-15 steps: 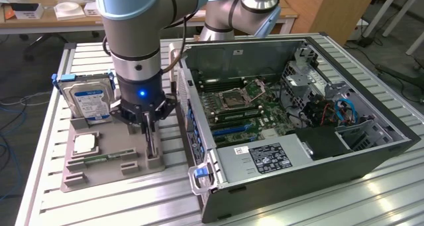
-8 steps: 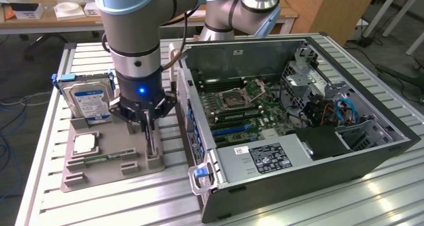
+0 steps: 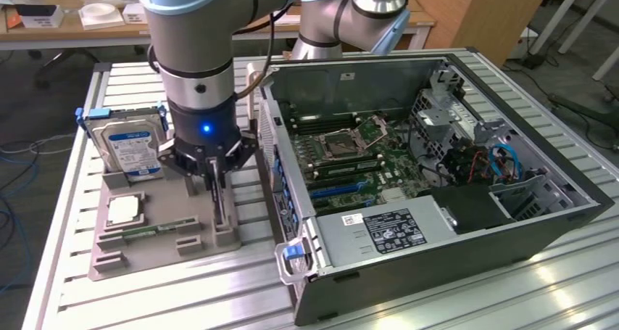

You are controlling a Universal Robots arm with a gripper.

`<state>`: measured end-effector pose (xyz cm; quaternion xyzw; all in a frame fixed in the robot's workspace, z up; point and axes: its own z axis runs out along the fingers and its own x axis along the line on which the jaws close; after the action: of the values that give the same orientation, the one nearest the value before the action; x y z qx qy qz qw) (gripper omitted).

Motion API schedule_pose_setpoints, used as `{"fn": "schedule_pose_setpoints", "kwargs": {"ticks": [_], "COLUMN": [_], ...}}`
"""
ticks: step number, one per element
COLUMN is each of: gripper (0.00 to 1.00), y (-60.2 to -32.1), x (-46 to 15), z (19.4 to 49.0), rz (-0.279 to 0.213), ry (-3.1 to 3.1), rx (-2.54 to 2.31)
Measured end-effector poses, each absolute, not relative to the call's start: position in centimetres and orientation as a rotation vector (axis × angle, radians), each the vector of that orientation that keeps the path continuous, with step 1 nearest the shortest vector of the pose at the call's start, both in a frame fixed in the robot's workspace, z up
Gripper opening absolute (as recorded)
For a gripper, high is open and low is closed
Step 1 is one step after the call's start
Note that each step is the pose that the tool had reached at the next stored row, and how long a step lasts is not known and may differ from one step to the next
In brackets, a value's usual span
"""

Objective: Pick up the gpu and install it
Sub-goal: 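Pick up the gpu and move the gpu toward the slot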

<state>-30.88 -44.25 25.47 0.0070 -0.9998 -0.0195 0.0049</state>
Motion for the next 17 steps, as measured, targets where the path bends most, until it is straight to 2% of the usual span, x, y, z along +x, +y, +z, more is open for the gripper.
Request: {"fn": "schedule_pose_setpoints", "kwargs": {"ticks": [17], "gripper": [0.26], "y": [-44.2], "x": [-30.9], "z": [26.8], "rz": [-0.061], "ry": [-3.131], "rx": [0.022]}}
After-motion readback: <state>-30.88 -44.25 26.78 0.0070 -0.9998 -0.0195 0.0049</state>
